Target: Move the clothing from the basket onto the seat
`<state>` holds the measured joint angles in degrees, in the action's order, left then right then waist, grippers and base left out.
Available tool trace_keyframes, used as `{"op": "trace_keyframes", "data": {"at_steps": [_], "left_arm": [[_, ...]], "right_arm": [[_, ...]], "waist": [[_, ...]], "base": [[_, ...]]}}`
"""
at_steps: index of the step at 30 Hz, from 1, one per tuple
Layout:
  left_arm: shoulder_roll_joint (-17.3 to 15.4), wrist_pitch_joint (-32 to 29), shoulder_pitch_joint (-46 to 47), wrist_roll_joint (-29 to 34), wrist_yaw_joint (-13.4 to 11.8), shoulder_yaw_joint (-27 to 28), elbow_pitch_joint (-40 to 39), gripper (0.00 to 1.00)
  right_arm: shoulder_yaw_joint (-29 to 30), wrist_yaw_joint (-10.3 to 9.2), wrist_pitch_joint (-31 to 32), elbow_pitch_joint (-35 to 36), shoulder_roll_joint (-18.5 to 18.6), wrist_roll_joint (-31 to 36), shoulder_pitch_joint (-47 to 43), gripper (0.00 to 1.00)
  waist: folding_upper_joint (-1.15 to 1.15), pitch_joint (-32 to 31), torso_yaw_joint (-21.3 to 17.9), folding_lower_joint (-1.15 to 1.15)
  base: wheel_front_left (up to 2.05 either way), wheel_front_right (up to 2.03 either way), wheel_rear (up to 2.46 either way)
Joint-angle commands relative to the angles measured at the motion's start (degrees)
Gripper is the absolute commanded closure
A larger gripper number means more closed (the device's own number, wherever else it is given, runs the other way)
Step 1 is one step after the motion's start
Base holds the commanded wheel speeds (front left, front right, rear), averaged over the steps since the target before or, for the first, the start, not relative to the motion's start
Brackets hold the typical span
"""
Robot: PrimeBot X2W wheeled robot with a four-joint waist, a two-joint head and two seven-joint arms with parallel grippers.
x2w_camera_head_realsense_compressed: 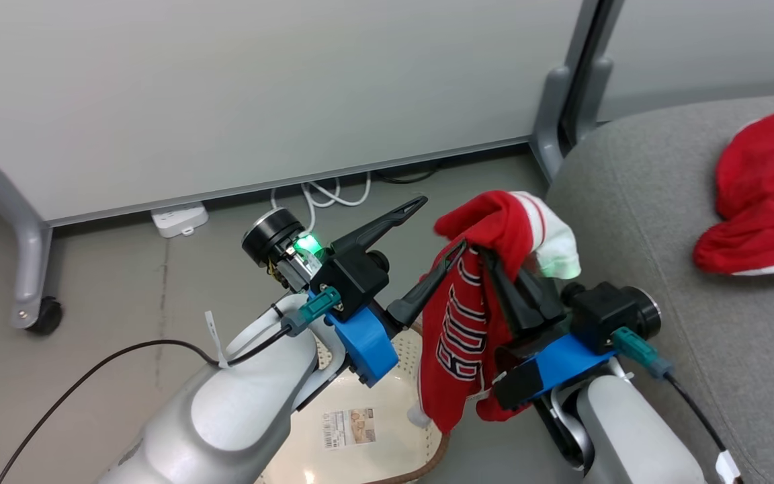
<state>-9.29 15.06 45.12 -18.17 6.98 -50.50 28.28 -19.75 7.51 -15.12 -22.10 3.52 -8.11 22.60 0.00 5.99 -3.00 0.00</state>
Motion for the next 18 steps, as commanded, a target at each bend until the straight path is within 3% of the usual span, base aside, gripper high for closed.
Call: {"op": "trace_keyframes", "data": {"at_steps": [1, 18], "left_arm": [[-0.3, 0.2, -0.6, 0.1, 0.0, -0.1, -0.1, 0.0], [-0.5, 0.2, 1.1, 0.4, 0.3, -3.2, -1.5, 0.0]], "right_arm": [[0.4, -0.04, 0.0, 0.4, 0.0, 0.2, 0.3, 1.0], [11.3, -0.04, 0.0, 6.6, 0.4, 2.1, -2.1, 1.0]], "waist": [[0.0, 0.8, -1.2, 0.0], [0.0, 6.1, -10.6, 0.0]], "base": [[0.0, 0.0, 0.0], [0.0, 0.0, 0.0]]}}
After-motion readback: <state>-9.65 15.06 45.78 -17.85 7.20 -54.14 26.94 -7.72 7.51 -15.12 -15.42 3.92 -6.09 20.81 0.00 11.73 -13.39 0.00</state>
